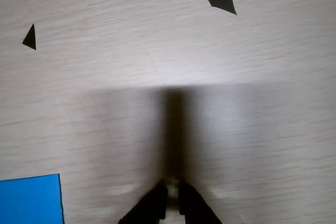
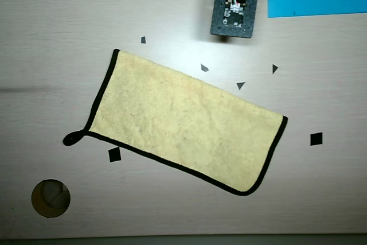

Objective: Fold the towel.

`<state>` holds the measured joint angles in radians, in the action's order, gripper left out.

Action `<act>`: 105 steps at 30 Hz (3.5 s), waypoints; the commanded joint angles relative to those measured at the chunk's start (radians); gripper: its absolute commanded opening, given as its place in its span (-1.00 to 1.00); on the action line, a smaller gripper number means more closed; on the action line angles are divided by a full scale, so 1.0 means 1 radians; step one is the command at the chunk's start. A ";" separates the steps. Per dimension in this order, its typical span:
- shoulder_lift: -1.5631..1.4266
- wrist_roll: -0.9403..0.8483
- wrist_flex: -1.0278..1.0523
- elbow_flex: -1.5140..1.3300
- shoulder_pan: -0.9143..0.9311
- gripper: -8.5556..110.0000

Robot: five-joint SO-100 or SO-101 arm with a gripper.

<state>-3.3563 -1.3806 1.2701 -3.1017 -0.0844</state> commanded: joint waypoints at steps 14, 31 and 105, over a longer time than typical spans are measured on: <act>0.000 -0.012 0.006 -0.040 0.003 -0.85; 0.000 -0.012 0.006 -0.040 0.003 -0.85; 1.675 1.279 -0.888 1.005 0.703 -0.56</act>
<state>-1.6782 -0.0767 0.4034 -2.1583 0.6029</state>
